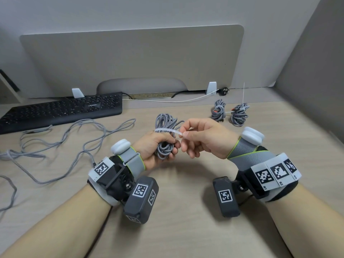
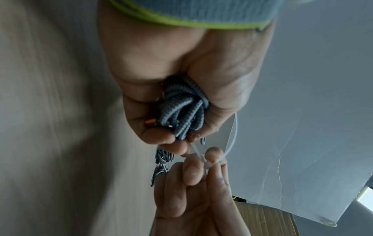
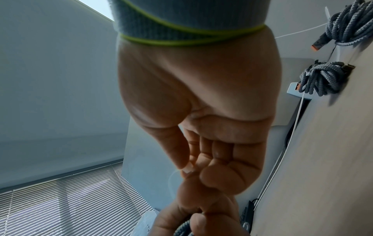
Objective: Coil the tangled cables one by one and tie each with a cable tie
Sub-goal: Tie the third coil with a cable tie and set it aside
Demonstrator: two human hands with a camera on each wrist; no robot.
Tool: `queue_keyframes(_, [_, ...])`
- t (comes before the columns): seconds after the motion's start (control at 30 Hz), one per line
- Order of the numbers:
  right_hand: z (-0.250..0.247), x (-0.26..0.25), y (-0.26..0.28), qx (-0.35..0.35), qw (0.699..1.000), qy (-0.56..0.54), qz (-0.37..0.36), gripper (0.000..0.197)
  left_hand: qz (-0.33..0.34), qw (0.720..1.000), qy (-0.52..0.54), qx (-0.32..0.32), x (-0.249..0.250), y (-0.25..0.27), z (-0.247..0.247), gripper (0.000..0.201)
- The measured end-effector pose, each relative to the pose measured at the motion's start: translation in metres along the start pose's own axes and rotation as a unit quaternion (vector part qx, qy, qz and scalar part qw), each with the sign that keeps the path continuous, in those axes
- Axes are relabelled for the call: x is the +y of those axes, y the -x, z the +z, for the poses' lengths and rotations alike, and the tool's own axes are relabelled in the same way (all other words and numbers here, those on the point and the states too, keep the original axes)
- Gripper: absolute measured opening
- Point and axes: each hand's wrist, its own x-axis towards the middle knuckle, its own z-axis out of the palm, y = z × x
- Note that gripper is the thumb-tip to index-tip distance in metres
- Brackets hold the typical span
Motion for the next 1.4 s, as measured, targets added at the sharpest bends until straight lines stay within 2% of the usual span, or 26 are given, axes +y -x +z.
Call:
queue_keyframes(0.47, [0.000, 0.000, 0.000, -0.005, 1.000, -0.005, -0.022, 0.017, -0.009, 1.000, 0.016, -0.011, 0.002, 0.004, 0.002, 0.016])
queue_keyframes(0.7, [-0.001, 0.000, -0.002, 0.053, 0.998, 0.022, 0.031, 0.017, 0.035, 0.999, -0.040, 0.011, 0.001, 0.008, 0.008, 0.017])
queue_keyframes(0.87, [-0.001, -0.002, -0.001, 0.049, 0.995, 0.056, 0.072, 0.018, 0.054, 0.998, -0.029, -0.002, 0.000, 0.008, 0.010, 0.018])
queue_keyframes(0.93, [-0.002, -0.003, 0.001, 0.034, 0.993, 0.071, 0.084, 0.024, 0.061, 0.998, -0.034, -0.002, 0.000, 0.008, 0.010, 0.018])
queue_keyframes(1.03, [-0.002, -0.004, 0.002, 0.053, 0.993, 0.077, 0.071, 0.030, 0.061, 0.998, -0.028, -0.016, 0.000, 0.009, 0.009, 0.021])
queue_keyframes(1.17, [-0.003, -0.003, 0.000, 0.094, 0.993, 0.052, 0.054, 0.030, 0.053, 0.997, -0.014, -0.049, -0.001, 0.010, 0.010, 0.016])
queue_keyframes(1.27, [-0.004, -0.002, 0.000, 0.096, 0.993, 0.046, 0.056, 0.030, 0.050, 0.997, -0.011, -0.057, -0.001, 0.011, 0.010, 0.007])
queue_keyframes(1.4, [-0.004, -0.003, 0.001, 0.095, 0.993, 0.049, 0.052, 0.030, 0.068, 0.996, -0.058, -0.010, -0.001, 0.005, 0.004, 0.009])
